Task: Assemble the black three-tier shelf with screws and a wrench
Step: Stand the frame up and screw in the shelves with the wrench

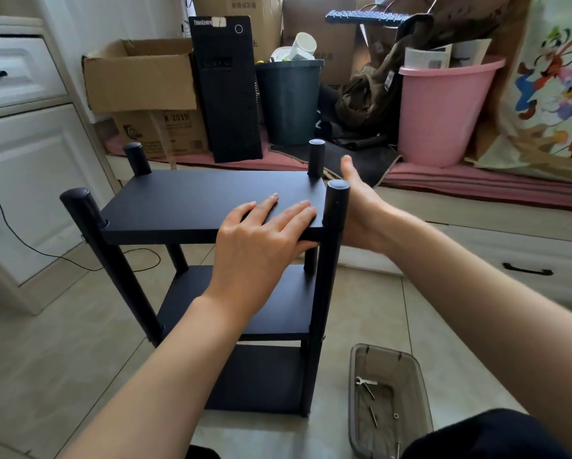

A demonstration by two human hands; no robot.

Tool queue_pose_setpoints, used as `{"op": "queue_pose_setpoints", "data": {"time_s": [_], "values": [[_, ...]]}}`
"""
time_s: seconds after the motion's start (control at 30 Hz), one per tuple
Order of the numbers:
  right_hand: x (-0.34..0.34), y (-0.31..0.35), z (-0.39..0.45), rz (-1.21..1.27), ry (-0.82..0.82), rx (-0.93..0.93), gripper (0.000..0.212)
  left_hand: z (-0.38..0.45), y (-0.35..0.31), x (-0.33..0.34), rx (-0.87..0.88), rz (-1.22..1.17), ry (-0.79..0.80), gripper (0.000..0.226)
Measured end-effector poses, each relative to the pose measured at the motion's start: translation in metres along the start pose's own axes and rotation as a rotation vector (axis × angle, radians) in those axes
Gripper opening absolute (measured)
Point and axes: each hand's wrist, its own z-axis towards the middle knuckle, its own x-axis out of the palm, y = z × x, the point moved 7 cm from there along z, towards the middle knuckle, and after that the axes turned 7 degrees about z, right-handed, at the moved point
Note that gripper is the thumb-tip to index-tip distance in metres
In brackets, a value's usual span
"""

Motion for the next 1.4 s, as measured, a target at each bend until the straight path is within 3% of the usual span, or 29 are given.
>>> {"op": "queue_pose_setpoints", "data": {"time_s": [0.37, 0.6, 1.0, 1.13, 1.27, 1.4], "values": [[0.005, -0.02, -0.048, -0.212, 0.019, -0.219, 0.1, 0.002, -0.001, -0.001, -0.016, -0.032, 0.058, 0.038], [0.007, -0.006, -0.043, -0.212, -0.076, -0.405, 0.077, 0.004, -0.002, -0.003, -0.003, -0.052, 0.062, 0.043], [0.006, -0.003, -0.037, -0.237, -0.05, -0.376, 0.08, 0.006, -0.003, -0.004, -0.009, -0.066, 0.111, 0.044], [0.006, -0.006, -0.038, -0.351, -0.029, -0.293, 0.095, 0.006, -0.004, -0.002, -0.012, -0.059, 0.11, 0.041], [0.008, -0.003, -0.039, -0.256, -0.062, -0.326, 0.075, 0.006, -0.004, -0.002, -0.007, -0.044, 0.097, 0.039], [0.01, 0.0, -0.037, -0.203, -0.06, -0.374, 0.071, 0.008, -0.003, 0.0, -0.008, -0.044, 0.101, 0.038]]}}
